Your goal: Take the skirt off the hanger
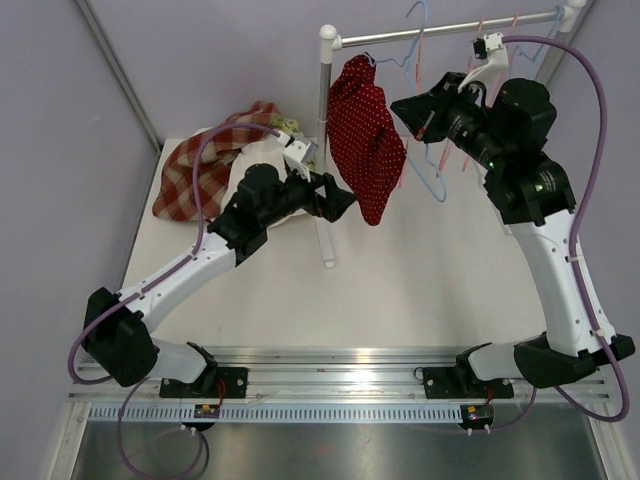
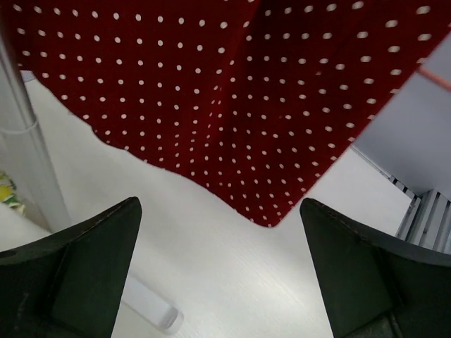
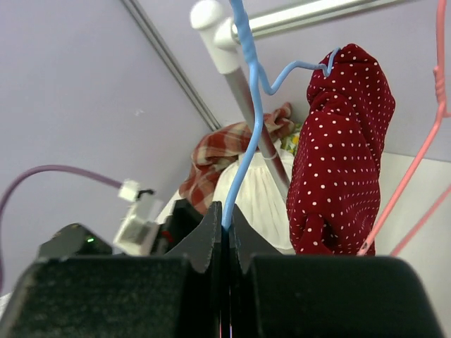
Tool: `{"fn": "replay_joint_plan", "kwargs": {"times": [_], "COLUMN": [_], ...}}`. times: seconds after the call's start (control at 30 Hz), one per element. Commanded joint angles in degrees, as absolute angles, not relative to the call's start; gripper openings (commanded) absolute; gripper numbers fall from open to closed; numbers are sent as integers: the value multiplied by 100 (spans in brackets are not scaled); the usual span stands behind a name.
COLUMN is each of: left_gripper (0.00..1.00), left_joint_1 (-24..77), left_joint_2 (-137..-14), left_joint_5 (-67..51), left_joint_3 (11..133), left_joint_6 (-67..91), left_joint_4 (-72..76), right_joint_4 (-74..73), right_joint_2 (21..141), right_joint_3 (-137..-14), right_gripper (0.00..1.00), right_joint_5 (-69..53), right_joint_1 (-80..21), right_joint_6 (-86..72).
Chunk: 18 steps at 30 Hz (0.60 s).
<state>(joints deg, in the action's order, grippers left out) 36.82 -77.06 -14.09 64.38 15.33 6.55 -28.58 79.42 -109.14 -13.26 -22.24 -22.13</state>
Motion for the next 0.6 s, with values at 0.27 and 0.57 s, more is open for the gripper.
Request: {"fn": "replay_joint_plan", "kwargs": {"times": [0.27, 0.57], "left_gripper": [99, 99], "left_joint_1": [4095, 4254], "left_joint_2": [-8138, -8797], "left_joint_5": [-1468, -1678], "left_joint_3": [7426, 7919], "left_joint_6": [1626, 1819], "left_joint_4": [1696, 2065], "right_joint_4": [-2769, -3014], "right_joint_2": [7235, 6838], "right_joint_3": [-10970, -11108], "right_gripper": [0, 0], "right_joint_5": [-1696, -1767], "right_joint_1": [-2250, -2241], "right_joint_6": [-2496, -2821]}}
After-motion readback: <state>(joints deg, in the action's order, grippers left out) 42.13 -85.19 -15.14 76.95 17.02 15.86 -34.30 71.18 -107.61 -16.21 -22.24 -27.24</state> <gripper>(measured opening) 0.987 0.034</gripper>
